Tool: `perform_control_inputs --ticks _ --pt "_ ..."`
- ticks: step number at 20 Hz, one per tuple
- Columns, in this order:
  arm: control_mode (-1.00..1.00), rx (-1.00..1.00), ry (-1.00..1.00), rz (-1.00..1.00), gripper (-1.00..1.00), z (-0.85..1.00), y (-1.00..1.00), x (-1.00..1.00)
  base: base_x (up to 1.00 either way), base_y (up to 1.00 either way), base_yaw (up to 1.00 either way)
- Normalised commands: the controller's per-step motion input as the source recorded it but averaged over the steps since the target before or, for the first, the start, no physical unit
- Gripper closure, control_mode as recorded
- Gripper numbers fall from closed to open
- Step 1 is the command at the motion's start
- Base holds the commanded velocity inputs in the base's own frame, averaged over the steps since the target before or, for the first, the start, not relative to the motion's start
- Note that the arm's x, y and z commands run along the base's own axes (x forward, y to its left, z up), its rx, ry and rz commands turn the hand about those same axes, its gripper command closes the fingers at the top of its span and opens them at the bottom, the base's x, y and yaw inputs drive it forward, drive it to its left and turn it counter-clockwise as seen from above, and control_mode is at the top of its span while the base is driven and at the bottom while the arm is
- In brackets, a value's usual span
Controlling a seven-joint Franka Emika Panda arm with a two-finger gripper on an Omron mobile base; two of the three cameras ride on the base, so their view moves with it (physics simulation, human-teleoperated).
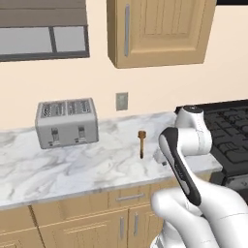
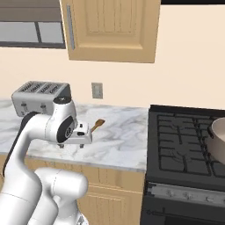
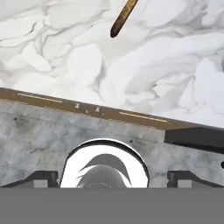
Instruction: Put the sweet potato and onion in the pot. Retrieve the spatula and lightly stir the vegetables in the pot.
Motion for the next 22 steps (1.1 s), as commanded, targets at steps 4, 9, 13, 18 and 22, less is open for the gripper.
perform_control_inputs --ticks 4,9,13,18,22 --pt "1.00 0.00 0.00 0.00 -1.00 0.00 0.00 0.00 0.55 0.27 -0.18" --pt "1.00 0.00 0.00 0.00 -1.00 0.00 0.00 0.00 0.65 0.26 -0.15" --pt "1.00 0.00 0.00 0.00 -1.00 0.00 0.00 0.00 0.19 0.18 -0.07" --pt "1.00 0.00 0.00 0.00 -1.00 0.00 0.00 0.00 0.00 0.00 0.00" --pt "1.00 0.00 0.00 0.00 -1.00 0.00 0.00 0.00 0.00 0.00 0.00"
